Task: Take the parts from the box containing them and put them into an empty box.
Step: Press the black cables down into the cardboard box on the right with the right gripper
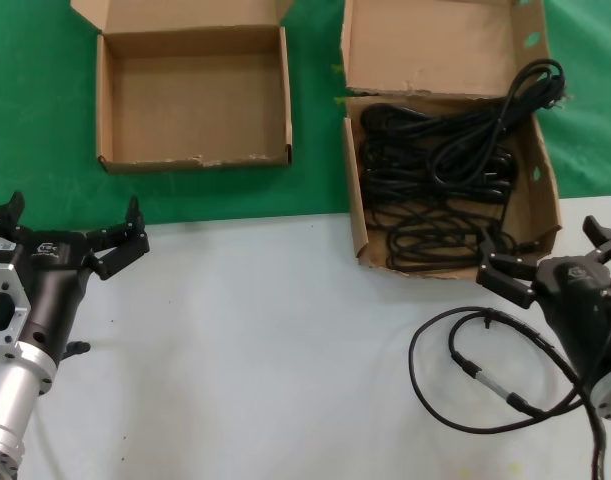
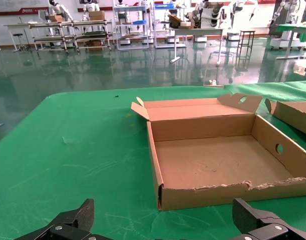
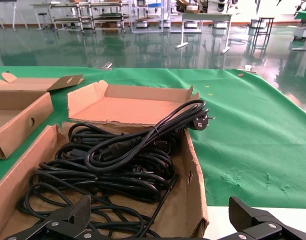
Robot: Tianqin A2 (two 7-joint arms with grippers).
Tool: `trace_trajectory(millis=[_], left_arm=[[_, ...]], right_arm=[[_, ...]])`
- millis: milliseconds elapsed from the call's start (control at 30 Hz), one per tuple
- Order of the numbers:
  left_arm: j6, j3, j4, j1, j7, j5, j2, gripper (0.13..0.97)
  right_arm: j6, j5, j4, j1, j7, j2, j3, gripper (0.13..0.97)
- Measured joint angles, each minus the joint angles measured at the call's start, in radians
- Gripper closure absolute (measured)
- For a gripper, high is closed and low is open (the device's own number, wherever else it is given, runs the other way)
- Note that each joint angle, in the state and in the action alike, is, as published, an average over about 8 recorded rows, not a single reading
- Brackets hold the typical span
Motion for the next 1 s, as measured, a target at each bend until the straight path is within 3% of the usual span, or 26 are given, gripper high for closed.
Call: trace_trajectory(millis=[867, 1000], left_arm=[[0.0, 0.0, 0.0, 0.0, 0.0, 0.0, 0.0, 0.155], [0.0, 0.0, 0.0, 0.0, 0.0, 0.0, 0.0, 0.2]], right_arm=[[0.002, 0.001, 0.002, 0.0, 0.0, 0.003, -0.002, 0.129], [0.013, 0.006, 0.011, -0.001, -0.001, 0.024, -0.017, 0.129]])
